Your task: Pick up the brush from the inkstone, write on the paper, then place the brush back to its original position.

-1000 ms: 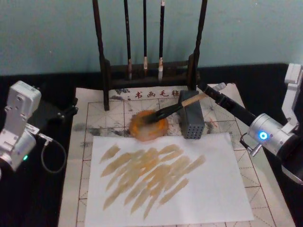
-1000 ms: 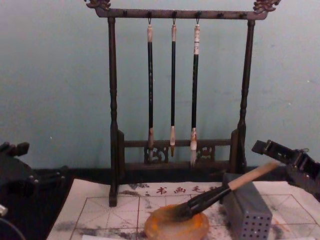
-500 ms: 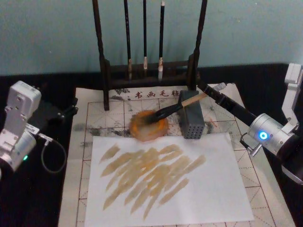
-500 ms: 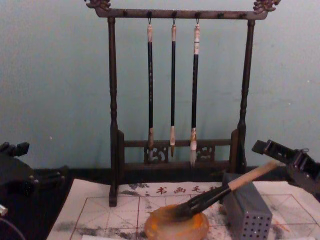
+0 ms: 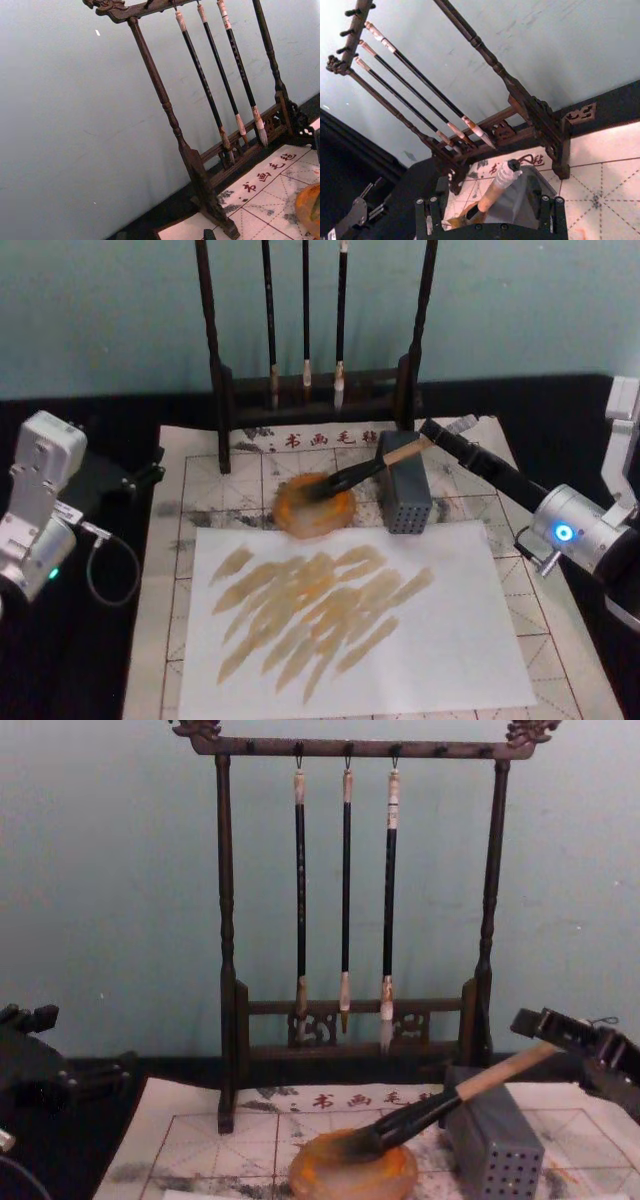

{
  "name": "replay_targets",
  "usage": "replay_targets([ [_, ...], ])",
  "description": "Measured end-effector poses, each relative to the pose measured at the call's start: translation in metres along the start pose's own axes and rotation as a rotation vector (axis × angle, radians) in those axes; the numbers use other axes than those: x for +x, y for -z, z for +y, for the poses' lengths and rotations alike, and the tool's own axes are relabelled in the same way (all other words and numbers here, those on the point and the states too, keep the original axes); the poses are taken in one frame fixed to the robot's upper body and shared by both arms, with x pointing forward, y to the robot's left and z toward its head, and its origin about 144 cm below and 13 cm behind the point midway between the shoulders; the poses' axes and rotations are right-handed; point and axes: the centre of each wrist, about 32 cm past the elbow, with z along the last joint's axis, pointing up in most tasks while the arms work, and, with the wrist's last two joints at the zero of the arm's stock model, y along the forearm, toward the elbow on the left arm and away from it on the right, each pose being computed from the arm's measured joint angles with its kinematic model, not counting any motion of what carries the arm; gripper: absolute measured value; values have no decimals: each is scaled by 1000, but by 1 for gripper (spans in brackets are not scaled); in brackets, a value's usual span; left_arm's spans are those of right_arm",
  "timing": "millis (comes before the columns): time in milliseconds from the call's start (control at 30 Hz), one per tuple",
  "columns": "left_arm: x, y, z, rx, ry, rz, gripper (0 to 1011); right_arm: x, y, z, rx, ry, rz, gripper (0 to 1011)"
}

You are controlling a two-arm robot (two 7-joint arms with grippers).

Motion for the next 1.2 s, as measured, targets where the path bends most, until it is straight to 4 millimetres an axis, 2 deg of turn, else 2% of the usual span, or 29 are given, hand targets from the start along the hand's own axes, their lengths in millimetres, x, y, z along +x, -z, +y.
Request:
replay_targets([
  [300,0,0,0,0,0,0,1001,-2,0,-14,-14,15,-90,1002],
  [733,0,0,0,0,0,0,1001,-7,3,-33,-52,75,-385,1002],
  [1200,0,0,0,0,0,0,1001,8,12,-31,-12,216,-562,1003],
])
